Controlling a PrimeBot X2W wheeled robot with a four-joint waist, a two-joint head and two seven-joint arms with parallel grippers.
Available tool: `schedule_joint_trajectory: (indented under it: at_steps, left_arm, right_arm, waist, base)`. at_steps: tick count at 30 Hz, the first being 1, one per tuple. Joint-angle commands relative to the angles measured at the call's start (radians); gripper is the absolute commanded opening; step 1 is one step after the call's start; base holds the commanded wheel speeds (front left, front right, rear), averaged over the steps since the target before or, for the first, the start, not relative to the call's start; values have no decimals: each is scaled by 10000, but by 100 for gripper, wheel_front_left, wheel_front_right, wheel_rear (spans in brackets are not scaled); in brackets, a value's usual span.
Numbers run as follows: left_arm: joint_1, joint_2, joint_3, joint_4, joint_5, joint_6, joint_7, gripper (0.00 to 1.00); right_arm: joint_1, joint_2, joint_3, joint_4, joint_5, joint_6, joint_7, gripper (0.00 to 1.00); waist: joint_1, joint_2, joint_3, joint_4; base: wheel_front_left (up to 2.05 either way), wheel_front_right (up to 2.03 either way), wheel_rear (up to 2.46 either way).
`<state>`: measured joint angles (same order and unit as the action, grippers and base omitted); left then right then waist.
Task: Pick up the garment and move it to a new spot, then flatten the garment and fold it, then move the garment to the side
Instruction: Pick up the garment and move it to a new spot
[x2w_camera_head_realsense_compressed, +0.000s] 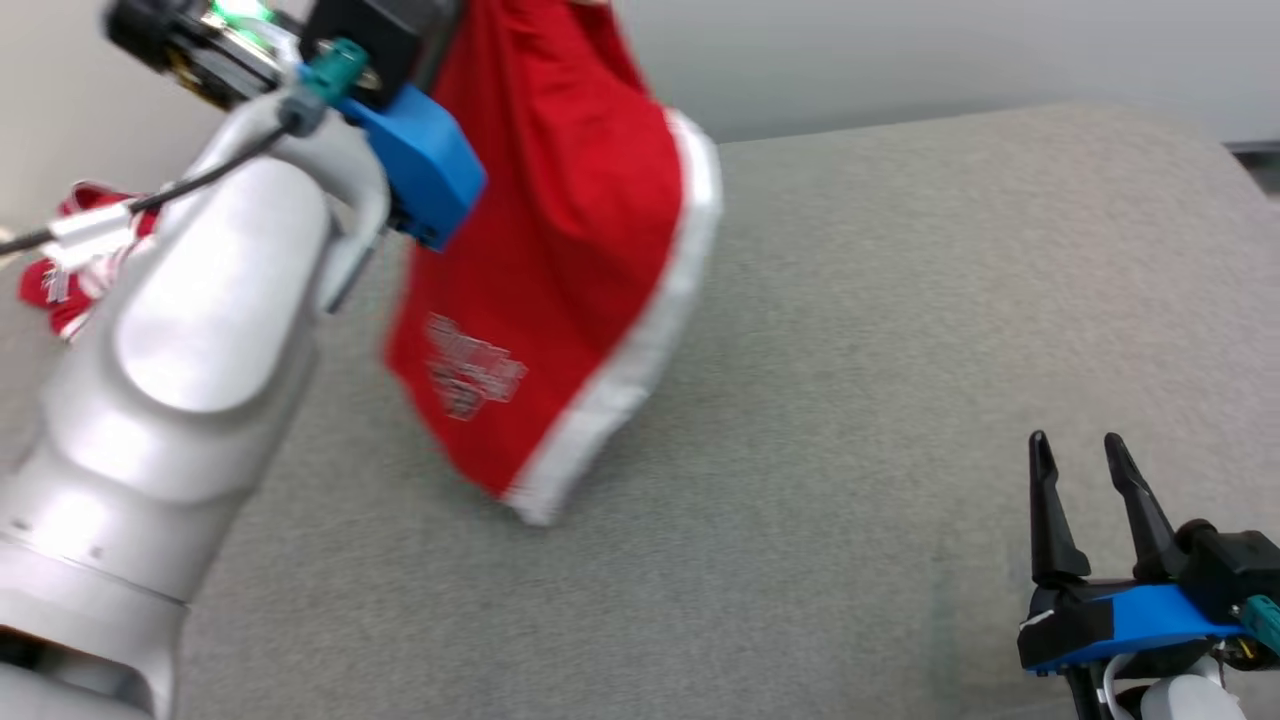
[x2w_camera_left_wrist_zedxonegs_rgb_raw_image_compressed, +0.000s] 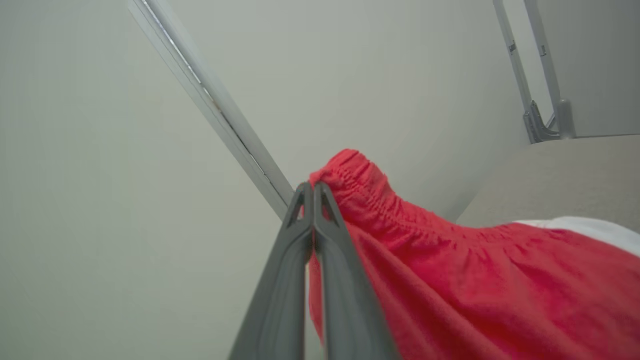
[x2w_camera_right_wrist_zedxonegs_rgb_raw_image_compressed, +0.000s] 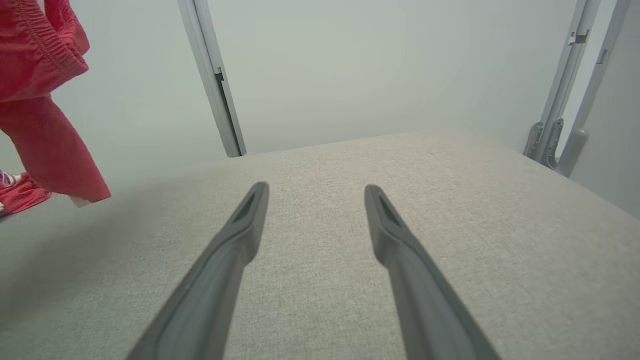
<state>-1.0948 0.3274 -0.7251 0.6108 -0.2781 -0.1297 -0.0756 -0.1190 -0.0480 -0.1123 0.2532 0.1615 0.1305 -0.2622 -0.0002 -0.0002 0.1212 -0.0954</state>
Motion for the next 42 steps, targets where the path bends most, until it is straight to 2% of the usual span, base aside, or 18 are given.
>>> schedule_joint_trajectory:
  at_steps: [1, 3, 4, 10, 12, 13, 16, 17, 18, 19, 20, 21, 25, 32, 35, 42]
  left_arm:
    - [376, -254, -137, -130, -176, -2, 61, 0]
    - [657, -618, -244, -178, -371, 5, 57, 0]
    - [657, -618, -244, -178, -371, 5, 57, 0]
    - [1740, -1968, -539, 613, -911, 224, -382, 0]
    - [1915, -2227, -734, 1137, -896, 279, -570, 0]
    - [1981, -2362, -788, 1381, -943, 289, -681, 3]
    - [2087, -2635, -950, 2120, -1101, 328, -919, 0]
    - [2074, -2672, -1012, 2324, -1152, 346, -989, 2]
    - [2037, -2695, -1088, 2521, -1174, 357, -1086, 10]
    - [2002, -2714, -1154, 2669, -1187, 384, -1155, 35]
    - [1969, -2741, -1217, 2791, -1227, 393, -1244, 65]
    - [1958, -2757, -1252, 2874, -1321, 392, -1328, 100]
    - [2049, -2766, -1498, 2709, -1687, 524, -1651, 100]
    - [2419, -2768, -1703, 2473, -2037, 768, -1885, 100]
    - [2777, -2744, -1321, 2174, -2132, 937, -1908, 100]
    - [4639, -2198, -63, 889, -2053, 1380, -1907, 100]
  right_arm:
    - [89, -38, -77, -18, 46, 5, -41, 100]
    - [98, -37, -135, -2, 87, 5, -41, 100]
    - [98, -37, -135, -2, 87, 5, -41, 100]
    - [-142, -37, 79, 73, 320, 5, -42, 100]
    - [-255, -40, 203, 83, 404, 5, -42, 100]
    - [-300, -42, 271, 87, 449, 5, -42, 100]
    - [-450, -42, 455, 93, 565, 5, -42, 100]
    - [-478, -42, 497, 91, 588, 5, -42, 100]
    - [-498, -42, 514, 94, 602, 5, -42, 100]
    - [-532, -39, 521, 95, 611, 5, -41, 100]
    - [-552, -40, 522, 94, 627, 5, -42, 100]
    - [-557, -39, 522, 102, 636, 5, -42, 100]
    - [-524, -39, 448, 143, 567, 5, -42, 100]
    - [-358, -42, 277, 103, 357, 5, -42, 100]
    - [-280, -40, 205, 66, 213, 5, -42, 100]
    - [-116, -40, 5, 130, -201, 5, -42, 100]
  waist:
    - [2, 2, -44, -313]
    - [2, 2, 76, -566]
    - [2, 2, 76, -566]
    - [2, 2, 592, -1323]
    - [2, 2, 765, -1549]
    - [2, 2, 860, -1658]
    - [2, 2, 1130, -1952]
    - [2, 2, 1201, -2022]
    - [2, 2, 1259, -2066]
    - [2, 2, 1311, -2093]
    - [2, 2, 1349, -2102]
    - [2, 2, 1372, -2101]
    - [2, 2, 1327, -1931]
    - [2, 2, 803, -1162]
    - [2, 2, 498, -810]
    - [2, 2, -272, -39]
  base:
    - [0, 0, 0]
    - [0, 0, 0]
    - [0, 0, 0]
    - [0, 0, 0]
    - [0, 0, 0]
    - [0, 0, 0]
    - [0, 0, 0]
    - [0, 0, 0]
    - [0, 0, 0]
    - [0, 0, 0]
    - [0, 0, 0]
    - [0, 0, 0]
    - [0, 0, 0]
    - [0, 0, 0]
    - [0, 0, 0]
    - [0, 0, 0]
